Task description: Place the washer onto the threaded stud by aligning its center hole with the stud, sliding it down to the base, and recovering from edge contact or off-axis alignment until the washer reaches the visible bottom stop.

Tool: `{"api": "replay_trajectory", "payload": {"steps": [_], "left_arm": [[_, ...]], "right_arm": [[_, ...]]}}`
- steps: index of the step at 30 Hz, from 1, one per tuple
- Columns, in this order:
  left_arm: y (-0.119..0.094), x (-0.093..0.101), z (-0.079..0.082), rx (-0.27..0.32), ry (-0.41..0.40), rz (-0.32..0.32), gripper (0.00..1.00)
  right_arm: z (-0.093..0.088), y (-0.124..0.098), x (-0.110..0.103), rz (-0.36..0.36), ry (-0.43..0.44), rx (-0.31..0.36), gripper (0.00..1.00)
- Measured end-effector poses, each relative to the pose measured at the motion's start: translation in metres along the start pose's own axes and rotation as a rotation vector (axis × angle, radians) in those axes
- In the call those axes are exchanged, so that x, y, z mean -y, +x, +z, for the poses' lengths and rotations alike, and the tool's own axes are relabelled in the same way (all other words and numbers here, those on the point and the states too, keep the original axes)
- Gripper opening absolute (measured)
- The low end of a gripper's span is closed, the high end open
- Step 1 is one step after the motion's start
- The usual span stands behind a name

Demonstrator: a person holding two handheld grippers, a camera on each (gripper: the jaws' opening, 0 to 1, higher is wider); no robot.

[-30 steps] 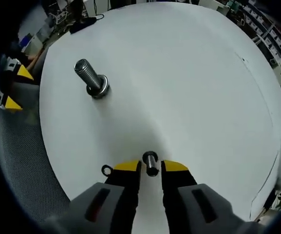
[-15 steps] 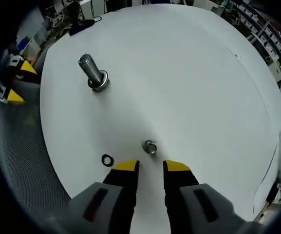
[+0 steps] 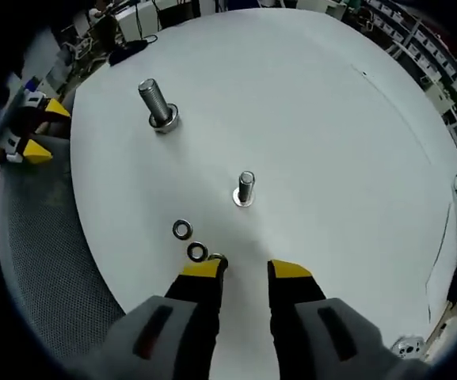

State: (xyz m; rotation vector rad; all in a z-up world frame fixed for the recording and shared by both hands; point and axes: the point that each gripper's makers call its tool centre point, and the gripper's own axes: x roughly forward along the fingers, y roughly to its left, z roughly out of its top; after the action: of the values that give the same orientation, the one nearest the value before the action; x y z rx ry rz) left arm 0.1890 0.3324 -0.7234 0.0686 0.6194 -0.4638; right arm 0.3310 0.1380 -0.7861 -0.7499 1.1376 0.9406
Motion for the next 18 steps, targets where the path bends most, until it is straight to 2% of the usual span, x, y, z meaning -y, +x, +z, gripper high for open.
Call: {"api": "replay_trajectory", "payload": {"steps": [7,13,18], "left_arm": [[0.002,0.001,-0.002,-0.012,0.003,-0.008,0.27],[0.002,0.001,-0.003,-0.019,0.004,-0.014,0.27],[0.002,0.001,-0.003,-0.018,-0.001,-0.011,0.27]], "right_arm": [[-0.010,0.002,-0.008,0.015,0.013,-0.001,0.25],[-0.010,0.005,-0.012,0.030,0.005,0.008,0.26],[-0.008,0.008,-0.011,0.014,0.020,0.006,0.26]]}}
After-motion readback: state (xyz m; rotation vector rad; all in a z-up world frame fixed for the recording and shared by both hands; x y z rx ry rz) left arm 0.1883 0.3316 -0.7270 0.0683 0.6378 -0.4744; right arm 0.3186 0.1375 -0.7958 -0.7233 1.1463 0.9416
